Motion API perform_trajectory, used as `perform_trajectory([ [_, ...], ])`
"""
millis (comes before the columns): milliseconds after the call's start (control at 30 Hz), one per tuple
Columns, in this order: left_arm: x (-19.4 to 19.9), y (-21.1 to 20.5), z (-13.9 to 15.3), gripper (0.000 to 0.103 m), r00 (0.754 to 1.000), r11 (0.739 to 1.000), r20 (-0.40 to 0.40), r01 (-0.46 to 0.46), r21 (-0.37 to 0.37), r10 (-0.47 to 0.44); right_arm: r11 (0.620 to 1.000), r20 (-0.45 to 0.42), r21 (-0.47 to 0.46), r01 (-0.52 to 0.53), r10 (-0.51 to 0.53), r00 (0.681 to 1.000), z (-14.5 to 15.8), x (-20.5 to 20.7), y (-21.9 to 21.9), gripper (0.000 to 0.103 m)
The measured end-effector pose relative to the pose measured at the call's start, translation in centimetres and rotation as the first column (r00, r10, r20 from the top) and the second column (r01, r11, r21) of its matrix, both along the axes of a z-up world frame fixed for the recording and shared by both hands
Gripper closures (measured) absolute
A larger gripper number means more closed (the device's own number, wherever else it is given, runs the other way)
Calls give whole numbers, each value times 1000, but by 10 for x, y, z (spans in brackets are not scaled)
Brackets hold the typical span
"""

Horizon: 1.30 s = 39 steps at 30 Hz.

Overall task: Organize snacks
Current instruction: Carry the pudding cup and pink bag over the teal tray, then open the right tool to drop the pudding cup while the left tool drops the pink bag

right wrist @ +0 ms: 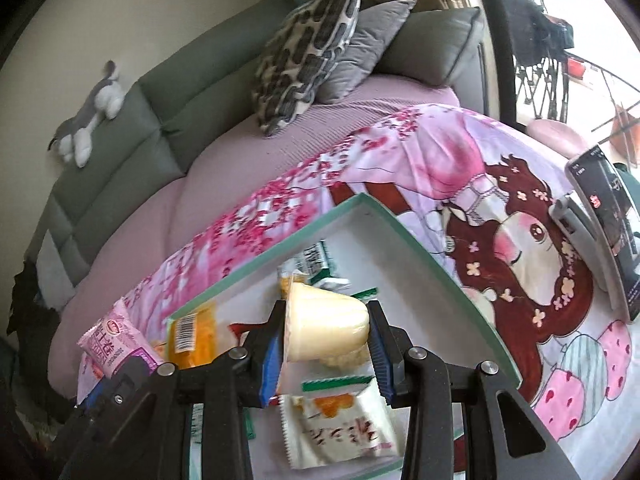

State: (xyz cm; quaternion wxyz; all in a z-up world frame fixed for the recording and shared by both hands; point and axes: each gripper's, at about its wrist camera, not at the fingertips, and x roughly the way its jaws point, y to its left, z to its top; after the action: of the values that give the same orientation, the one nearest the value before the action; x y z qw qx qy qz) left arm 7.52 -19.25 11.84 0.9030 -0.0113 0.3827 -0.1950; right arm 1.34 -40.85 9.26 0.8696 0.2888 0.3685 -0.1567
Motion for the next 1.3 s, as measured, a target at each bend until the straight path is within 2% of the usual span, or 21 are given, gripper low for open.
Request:
perform_trajectory([
  [300, 15, -41, -24, 55, 998, 996, -11, 68, 54, -68, 1000, -35, 6, 17, -16, 999, -20, 15, -11, 62],
  [533, 22, -58, -33, 55, 995, 992, 14, 96, 76, -97, 1000, -60, 1, 25, -25, 998, -32, 24, -11, 62],
  [900, 27, -54, -32, 54, 997, 996, 9, 77, 54, -78, 1000, -66, -22, 4, -6, 998, -28, 25, -5, 60],
  [1067, 28, -42, -22, 53, 998, 998, -9, 66, 9, -66, 1000, -79, -19, -7, 5, 997, -26, 24, -4, 60],
  [1133, 27, -39, -18, 53, 998, 998, -8, 60, 1, -60, 1000, -88, -21, -16, 14, 996, -24, 25, -3, 55],
  [1200, 26, -34, -12, 47, 999, 999, 0, 52, -1, -52, 999, -98, -31, -26, 23, 995, -23, 25, 0, 50],
  [1267, 27, -29, -9, 39, 1000, 1000, -2, 28, 5, -28, 998, -107, -44, -37, 32, 994, -22, 26, 3, 49],
  [1300, 28, -24, -9, 39, 1000, 1000, -14, 7, 7, -7, 998, -114, -50, -43, 37, 993, -22, 27, 4, 48],
])
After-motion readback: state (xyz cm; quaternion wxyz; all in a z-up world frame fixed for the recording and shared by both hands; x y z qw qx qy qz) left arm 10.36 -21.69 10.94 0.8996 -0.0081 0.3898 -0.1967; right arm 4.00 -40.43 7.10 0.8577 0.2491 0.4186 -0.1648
